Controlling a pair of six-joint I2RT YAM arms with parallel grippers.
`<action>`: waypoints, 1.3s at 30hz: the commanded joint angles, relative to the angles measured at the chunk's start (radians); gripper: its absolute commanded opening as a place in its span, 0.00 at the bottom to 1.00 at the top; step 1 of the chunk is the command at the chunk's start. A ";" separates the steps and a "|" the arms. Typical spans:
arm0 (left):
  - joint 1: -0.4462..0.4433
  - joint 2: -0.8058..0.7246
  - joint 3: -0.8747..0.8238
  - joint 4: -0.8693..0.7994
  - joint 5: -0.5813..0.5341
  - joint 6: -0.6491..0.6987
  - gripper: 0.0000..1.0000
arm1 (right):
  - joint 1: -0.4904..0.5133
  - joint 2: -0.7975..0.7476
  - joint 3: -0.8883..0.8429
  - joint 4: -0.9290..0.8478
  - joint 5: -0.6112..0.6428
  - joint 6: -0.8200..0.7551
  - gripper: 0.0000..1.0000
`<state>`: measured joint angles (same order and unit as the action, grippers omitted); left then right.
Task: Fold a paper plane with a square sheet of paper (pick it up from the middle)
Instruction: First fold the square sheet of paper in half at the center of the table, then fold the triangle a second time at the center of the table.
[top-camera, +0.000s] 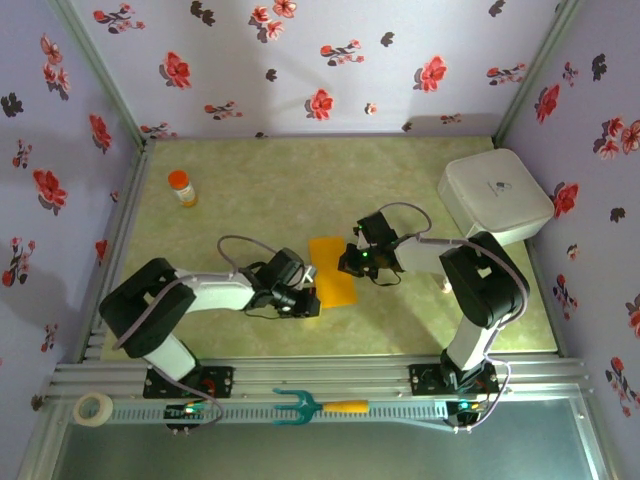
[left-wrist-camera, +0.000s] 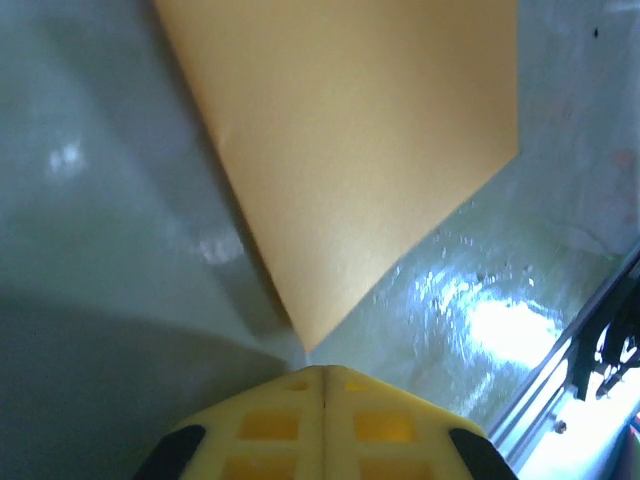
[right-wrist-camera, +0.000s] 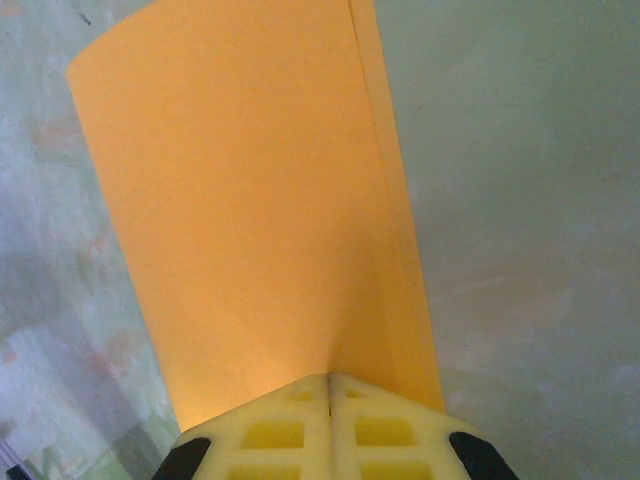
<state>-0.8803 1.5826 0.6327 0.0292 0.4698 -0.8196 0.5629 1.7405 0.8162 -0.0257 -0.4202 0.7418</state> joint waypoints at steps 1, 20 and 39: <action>0.000 -0.098 0.033 -0.109 -0.038 0.038 0.00 | 0.000 0.023 -0.032 -0.087 0.031 -0.009 0.00; 0.283 0.206 0.450 -0.087 0.051 0.041 0.04 | -0.010 -0.447 -0.178 -0.182 0.103 0.131 0.41; 0.318 0.440 0.535 -0.098 0.124 0.066 0.05 | 0.030 -0.385 -0.220 -0.096 0.042 0.204 0.39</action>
<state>-0.5739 1.9923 1.1690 -0.0845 0.5640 -0.7750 0.5800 1.3300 0.5682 -0.1295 -0.3531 0.9287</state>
